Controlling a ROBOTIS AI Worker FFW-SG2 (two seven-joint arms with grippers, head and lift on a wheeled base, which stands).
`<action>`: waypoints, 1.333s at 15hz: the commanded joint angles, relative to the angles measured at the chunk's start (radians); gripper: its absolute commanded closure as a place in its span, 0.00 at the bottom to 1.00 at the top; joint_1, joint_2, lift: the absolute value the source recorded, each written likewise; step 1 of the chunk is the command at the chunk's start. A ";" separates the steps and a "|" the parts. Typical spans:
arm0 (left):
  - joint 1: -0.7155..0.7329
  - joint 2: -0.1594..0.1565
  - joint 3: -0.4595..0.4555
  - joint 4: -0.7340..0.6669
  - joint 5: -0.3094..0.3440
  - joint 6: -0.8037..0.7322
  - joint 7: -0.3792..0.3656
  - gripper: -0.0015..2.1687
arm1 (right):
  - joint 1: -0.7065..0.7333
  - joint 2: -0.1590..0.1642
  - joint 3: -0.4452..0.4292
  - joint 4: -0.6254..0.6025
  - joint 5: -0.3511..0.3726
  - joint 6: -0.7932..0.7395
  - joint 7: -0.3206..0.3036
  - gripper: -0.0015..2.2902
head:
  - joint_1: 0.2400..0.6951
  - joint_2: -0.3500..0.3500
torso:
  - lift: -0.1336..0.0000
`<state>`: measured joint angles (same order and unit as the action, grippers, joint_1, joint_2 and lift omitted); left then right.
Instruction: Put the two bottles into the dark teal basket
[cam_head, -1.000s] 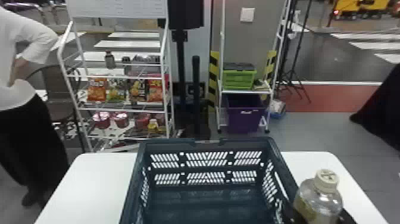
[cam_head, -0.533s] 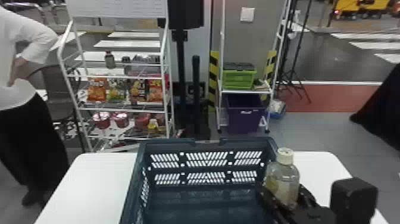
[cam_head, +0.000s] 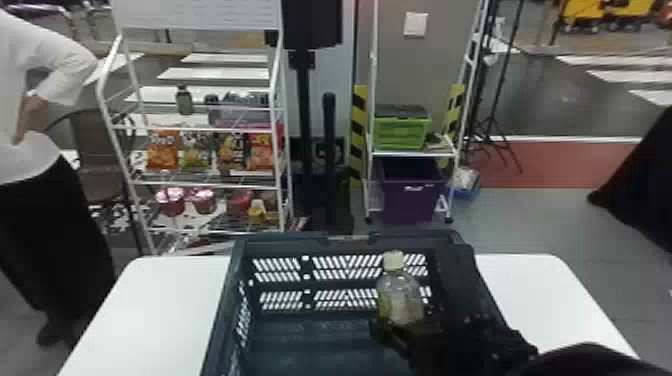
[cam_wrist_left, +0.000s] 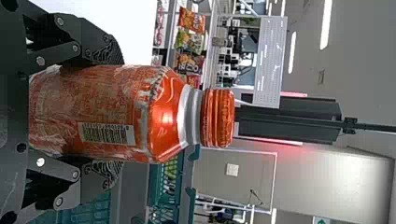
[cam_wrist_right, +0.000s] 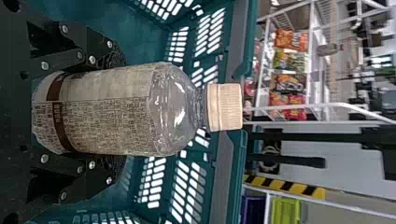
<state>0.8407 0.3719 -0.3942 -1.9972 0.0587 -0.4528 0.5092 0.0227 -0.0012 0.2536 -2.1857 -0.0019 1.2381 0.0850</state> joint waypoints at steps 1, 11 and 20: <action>-0.003 -0.001 0.002 0.003 0.007 0.004 0.000 0.99 | -0.101 0.002 0.030 0.092 -0.038 0.093 -0.021 0.93 | 0.57 0.50 | 1.00; -0.011 -0.010 0.003 0.024 0.013 0.004 0.000 0.99 | -0.297 0.002 0.064 0.322 -0.104 0.314 -0.033 0.88 | 0.57 0.50 | 1.00; -0.008 -0.008 0.003 0.021 0.012 -0.002 0.000 0.99 | -0.273 0.002 0.059 0.261 -0.135 0.280 -0.031 0.01 | 0.57 0.50 | 1.00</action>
<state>0.8313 0.3633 -0.3912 -1.9752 0.0721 -0.4519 0.5092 -0.2645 0.0000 0.3096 -1.8893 -0.1379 1.5533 0.0527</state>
